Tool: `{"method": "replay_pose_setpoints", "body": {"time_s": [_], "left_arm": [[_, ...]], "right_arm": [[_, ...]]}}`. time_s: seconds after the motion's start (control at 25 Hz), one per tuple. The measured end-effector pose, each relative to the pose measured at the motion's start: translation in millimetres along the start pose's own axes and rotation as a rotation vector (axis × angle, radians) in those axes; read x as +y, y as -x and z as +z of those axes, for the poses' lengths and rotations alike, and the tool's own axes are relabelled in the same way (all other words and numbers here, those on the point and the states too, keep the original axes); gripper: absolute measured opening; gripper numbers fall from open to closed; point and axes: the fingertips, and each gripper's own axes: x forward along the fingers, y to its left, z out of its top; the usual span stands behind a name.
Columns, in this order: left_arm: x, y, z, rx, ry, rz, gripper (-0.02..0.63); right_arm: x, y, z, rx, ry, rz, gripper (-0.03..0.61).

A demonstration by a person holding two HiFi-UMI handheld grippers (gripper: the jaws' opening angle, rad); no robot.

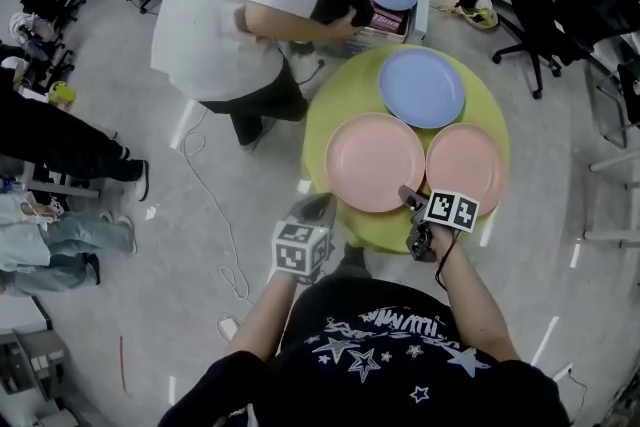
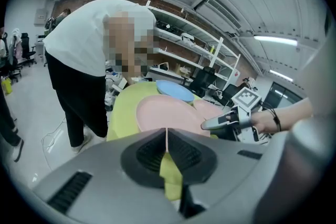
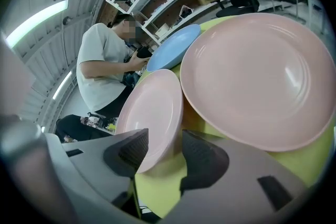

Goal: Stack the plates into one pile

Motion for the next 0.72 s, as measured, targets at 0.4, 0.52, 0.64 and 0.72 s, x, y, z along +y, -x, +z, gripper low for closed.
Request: {"method": "replay_pose_setpoints", "body": {"time_s": [0.4,0.52,0.64,0.72], "left_arm": [[16,-18,3,0.032,-0.035,-0.050,0.020],[18,-23,4,0.039,-0.047,-0.061,0.020],[19,-26,4,0.049,-0.058,-0.067,0.020],[18,-26,2,0.052,-0.064,-0.070,0.020]], "right_arm": [[-10,-8,-1,0.032,0.049,-0.117,0.095],[-9,-8,-2,0.054,0.064,-0.147,0.092],[-9,-6,-2,0.051,0.062,-0.162,0.090],[-7,-2,0,0.023,0.044,-0.161,0.081]]}}
